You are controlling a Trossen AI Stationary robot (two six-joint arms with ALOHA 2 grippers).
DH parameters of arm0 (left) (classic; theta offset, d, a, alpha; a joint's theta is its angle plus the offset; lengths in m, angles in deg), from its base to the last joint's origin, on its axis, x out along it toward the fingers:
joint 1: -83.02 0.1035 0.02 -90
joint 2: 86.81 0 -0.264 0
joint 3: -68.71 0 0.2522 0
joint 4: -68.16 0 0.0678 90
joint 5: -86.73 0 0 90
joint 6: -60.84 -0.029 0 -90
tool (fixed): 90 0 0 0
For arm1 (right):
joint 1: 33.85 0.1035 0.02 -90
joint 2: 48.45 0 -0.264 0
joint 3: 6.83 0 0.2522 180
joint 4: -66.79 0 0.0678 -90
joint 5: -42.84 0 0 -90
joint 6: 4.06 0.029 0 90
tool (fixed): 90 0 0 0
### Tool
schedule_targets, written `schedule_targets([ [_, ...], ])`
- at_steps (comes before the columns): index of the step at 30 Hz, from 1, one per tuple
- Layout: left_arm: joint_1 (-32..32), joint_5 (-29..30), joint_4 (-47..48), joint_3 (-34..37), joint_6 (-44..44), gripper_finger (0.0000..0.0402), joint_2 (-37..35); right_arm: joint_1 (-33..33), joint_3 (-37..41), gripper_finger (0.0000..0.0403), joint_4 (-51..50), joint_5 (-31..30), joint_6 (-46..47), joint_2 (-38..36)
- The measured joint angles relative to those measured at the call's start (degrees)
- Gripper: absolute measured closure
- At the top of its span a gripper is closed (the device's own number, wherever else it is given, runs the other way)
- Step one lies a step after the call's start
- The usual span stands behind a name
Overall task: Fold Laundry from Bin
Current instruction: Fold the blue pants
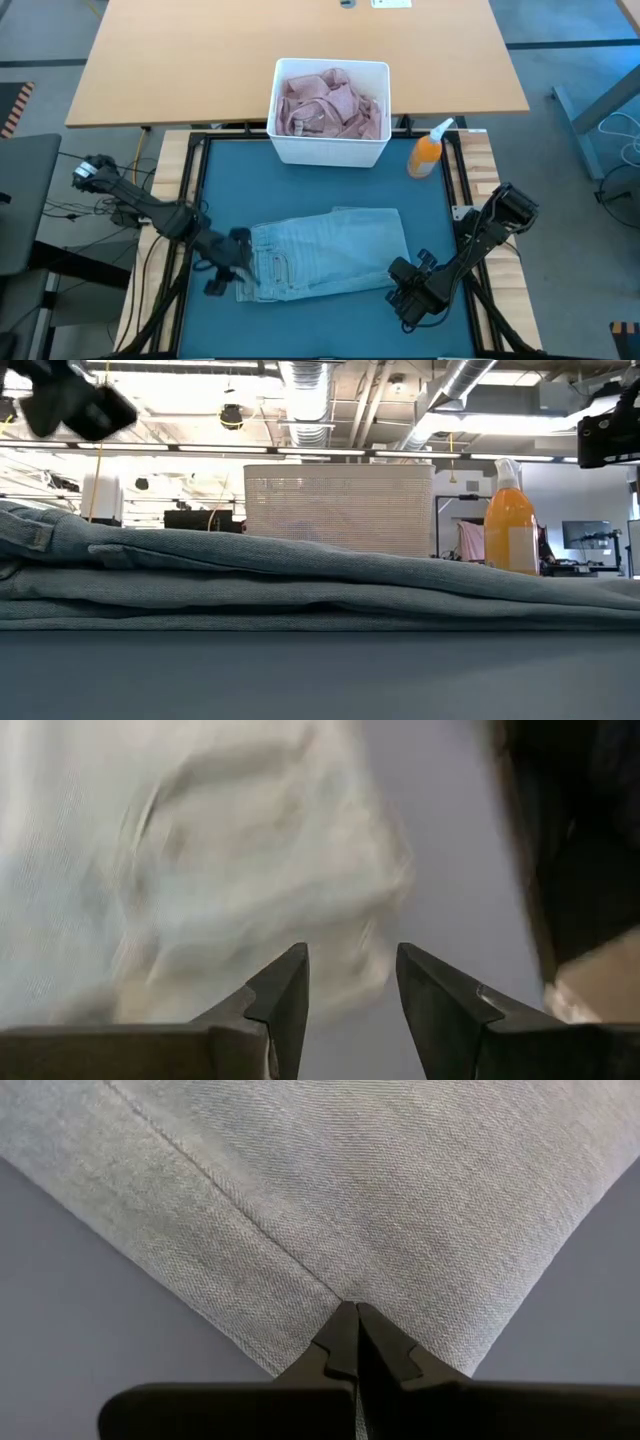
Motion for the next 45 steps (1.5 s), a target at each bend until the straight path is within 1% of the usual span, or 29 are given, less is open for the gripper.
schedule_targets([
  [2,-4.6,5.4,-5.3,0.0,-0.1,0.0266,1.2,-0.2,0.0,0.0383,0.2,-0.2,-0.6,0.0],
  [5,-10.5,13.5,-13.1,0.0,-3.2,0.0267,4.7,-0.2,-0.1,0.0383,0.2,-0.6,-0.6,0.0],
  [7,-13.2,17.8,-14.3,-0.1,-4.7,0.0267,7.7,-0.3,-0.1,0.0383,0.2,-0.7,-0.6,-0.1],
  [9,-14.7,21.0,-14.5,-0.5,-4.0,0.0266,11.3,-0.2,-0.1,0.0383,0.6,-0.8,-0.6,-0.1],
  [12,-15.4,21.2,-13.7,-1.6,-1.8,0.0255,16.4,-0.3,-0.1,0.0383,1.2,-0.8,-0.7,-0.1],
  [14,-15.6,20.9,-13.1,-3.4,-2.1,0.0245,19.5,-0.3,-0.1,0.0383,1.4,-0.6,-0.7,-0.1],
  [18,-15.7,21.3,-8.3,-8.8,-3.5,0.0222,25.0,0.2,-0.1,0.0383,1.7,-0.4,-2.7,-0.1],
  [25,-15.6,20.8,1.9,-18.1,-3.1,0.0180,34.3,0.3,-0.2,0.0383,1.8,-0.3,-3.6,-0.1],
  [29,-15.6,26.0,11.2,-22.6,-0.4,0.0164,39.4,0.3,-0.2,0.0383,2.4,-0.3,-3.6,-0.1],
  [31,-15.6,27.3,13.5,-24.2,0.2,0.0162,41.0,0.3,-0.2,0.0383,2.9,-0.2,-3.6,-0.2],
  [33,-15.6,26.8,14.0,-25.0,0.4,0.0161,42.1,0.3,-0.2,0.0382,3.2,-0.2,-3.6,-0.2],
  [36,-15.6,22.9,14.2,-25.0,0.5,0.0161,43.2,0.3,-0.2,0.0382,3.2,-0.1,-3.6,-0.2],
  [38,-15.6,21.5,15.4,-25.0,2.1,0.0167,43.8,0.3,-0.2,0.0382,3.2,-0.1,-3.6,-0.2],
  [40,-15.6,21.3,17.7,-25.0,4.8,0.0187,44.0,0.3,-0.2,0.0382,3.1,0.0,-3.6,-0.2],
  [42,-15.5,22.3,19.9,-25.0,7.4,0.0219,43.9,0.3,-0.2,0.0382,3.1,0.1,-3.6,-0.2],
  [45,-15.4,23.4,21.9,-24.9,9.4,0.0290,43.9,0.3,-0.2,0.0382,3.2,0.1,-3.6,-0.2],
])
